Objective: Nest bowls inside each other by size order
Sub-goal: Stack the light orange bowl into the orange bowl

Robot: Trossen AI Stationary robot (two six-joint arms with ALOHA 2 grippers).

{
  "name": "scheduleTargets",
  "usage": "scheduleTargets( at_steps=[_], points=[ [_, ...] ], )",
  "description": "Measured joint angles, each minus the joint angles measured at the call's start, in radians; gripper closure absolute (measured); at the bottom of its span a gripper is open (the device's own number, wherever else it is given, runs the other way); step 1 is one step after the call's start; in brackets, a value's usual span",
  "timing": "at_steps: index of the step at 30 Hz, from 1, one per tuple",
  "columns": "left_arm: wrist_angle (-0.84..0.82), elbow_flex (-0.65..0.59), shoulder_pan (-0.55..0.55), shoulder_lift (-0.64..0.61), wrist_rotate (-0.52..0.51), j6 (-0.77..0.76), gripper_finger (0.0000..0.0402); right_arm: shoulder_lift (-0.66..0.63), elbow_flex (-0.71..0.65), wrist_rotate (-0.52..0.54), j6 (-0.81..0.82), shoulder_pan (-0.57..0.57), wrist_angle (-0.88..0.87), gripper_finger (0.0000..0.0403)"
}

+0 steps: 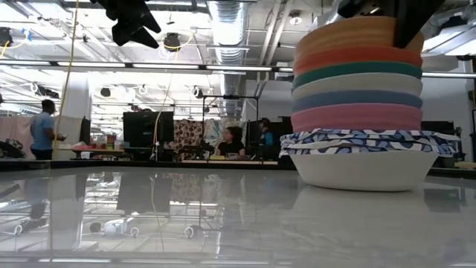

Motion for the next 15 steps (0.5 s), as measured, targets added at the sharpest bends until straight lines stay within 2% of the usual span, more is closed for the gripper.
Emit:
scheduleTargets(
  at_steps=[7,15],
  points=[
    [0.000,0.000,0.000,0.000,0.000,0.000,0.0174,-0.005,-0.001,-0.004,0.002,-0.023,-0.008,0.0348],
    [0.000,0.000,0.000,0.000,0.000,-0.001,0.0174,-0.057,-0.001,-0.004,0.041,-0.054,-0.005,0.0320]
  ],
)
